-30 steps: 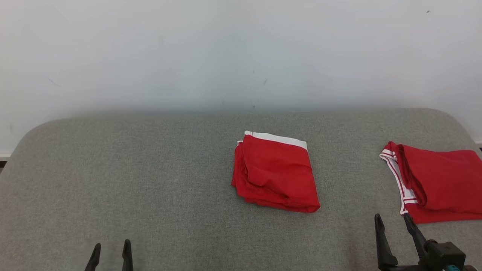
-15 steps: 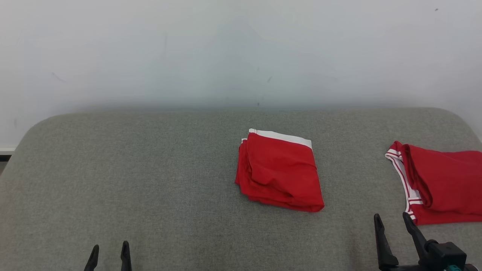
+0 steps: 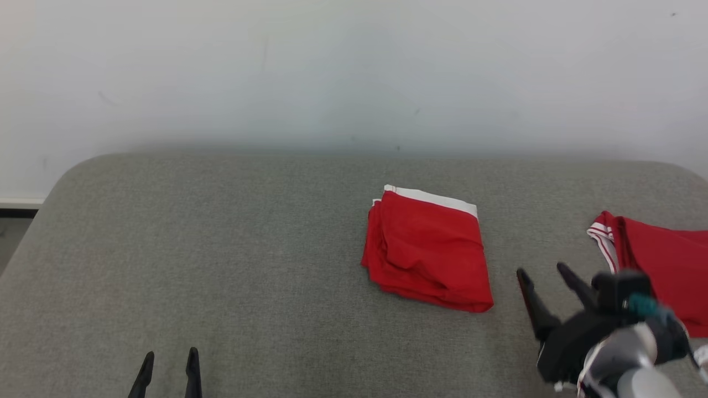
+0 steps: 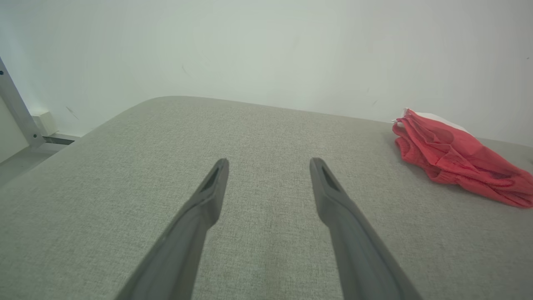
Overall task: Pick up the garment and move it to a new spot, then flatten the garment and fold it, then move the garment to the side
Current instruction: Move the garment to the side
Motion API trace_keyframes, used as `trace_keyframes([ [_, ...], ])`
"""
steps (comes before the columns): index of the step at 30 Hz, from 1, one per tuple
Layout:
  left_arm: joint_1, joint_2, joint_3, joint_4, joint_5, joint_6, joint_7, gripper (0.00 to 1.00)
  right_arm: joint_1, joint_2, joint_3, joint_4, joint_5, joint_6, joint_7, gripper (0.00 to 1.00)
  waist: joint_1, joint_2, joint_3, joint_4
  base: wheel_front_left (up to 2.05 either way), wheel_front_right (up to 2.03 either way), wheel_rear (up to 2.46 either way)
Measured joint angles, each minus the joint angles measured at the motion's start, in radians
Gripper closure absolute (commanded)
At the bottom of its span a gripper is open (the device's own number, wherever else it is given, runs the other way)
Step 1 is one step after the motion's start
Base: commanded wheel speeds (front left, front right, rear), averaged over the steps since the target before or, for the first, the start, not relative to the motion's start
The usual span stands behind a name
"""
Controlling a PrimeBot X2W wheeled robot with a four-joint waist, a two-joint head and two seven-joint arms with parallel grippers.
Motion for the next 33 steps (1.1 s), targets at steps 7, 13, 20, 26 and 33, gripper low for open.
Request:
trace_keyframes([
  [7, -0.015, 0.011, -0.046, -0.026, 0.022, 0.000, 0.000, 0.00, -0.176, 0.050, -0.128, 0.058, -0.014, -0.001, 0.416, 0.00, 0.0000, 0.0000, 0.026, 0.054, 0.00, 0.00, 0.00],
  [13, -0.043, 0.008, -0.051, -0.045, 0.026, 0.000, 0.000, 0.00, -0.289, 0.074, -0.252, 0.175, -0.107, -0.002, 0.519, 0.00, 0.0001, 0.0001, 0.066, 0.126, 0.00, 0.00, 0.00],
  [20, -0.055, -0.001, -0.074, -0.059, 0.031, 0.000, 0.000, 0.00, -0.367, 0.097, -0.370, 0.290, -0.220, -0.002, 0.508, 0.00, 0.0001, 0.0002, 0.120, 0.226, 0.00, 0.00, 0.00],
  [26, -0.063, -0.003, -0.083, -0.059, 0.031, 0.000, 0.000, 0.00, -0.393, 0.107, -0.438, 0.365, -0.269, -0.002, 0.492, 0.00, 0.0001, 0.0002, 0.166, 0.268, 0.00, 0.00, 0.00],
  [33, -0.085, -0.004, -0.092, -0.054, 0.030, 0.000, 0.000, 0.00, -0.436, 0.109, -0.489, 0.436, -0.268, -0.002, 0.465, 0.35, 0.0001, 0.0001, 0.199, 0.276, 0.00, 0.00, 0.00],
])
